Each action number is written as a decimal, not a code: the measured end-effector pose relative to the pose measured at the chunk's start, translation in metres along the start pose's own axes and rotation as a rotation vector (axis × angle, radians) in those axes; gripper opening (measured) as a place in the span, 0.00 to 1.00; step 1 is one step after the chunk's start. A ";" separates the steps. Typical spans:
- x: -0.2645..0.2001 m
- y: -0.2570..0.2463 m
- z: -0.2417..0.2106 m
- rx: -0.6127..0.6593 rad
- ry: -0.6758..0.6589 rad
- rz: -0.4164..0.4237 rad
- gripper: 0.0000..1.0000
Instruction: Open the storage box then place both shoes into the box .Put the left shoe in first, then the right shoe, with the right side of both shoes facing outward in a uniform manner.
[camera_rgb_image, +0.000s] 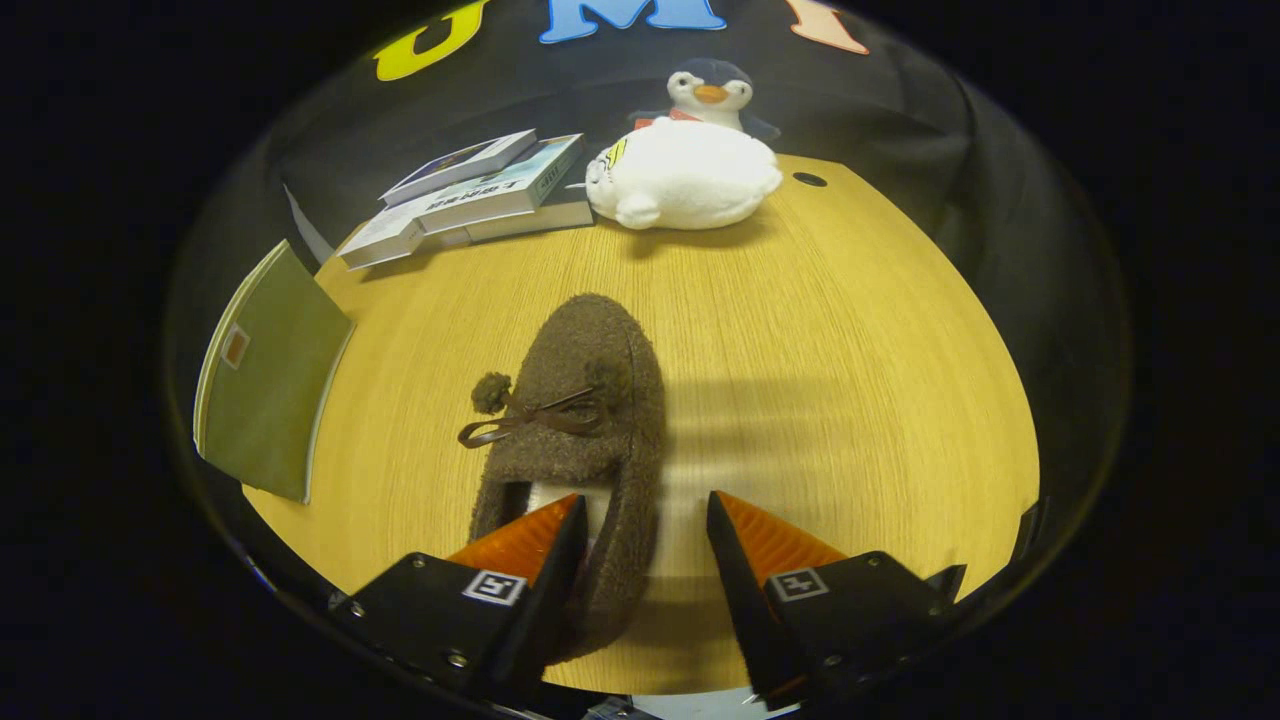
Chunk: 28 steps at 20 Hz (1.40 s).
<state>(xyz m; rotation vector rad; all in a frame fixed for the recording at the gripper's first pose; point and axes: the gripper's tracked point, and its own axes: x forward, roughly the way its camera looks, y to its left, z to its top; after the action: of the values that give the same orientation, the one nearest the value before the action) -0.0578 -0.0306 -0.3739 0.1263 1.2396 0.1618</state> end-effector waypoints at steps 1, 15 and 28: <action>0.002 0.003 -0.001 0.009 0.006 0.012 0.60; -0.019 0.022 0.019 0.367 0.014 0.081 0.02; -0.083 0.120 0.075 0.389 -0.090 0.133 0.02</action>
<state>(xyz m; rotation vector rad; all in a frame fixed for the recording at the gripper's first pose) -0.0196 0.0706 -0.2513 0.5484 1.1610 0.0268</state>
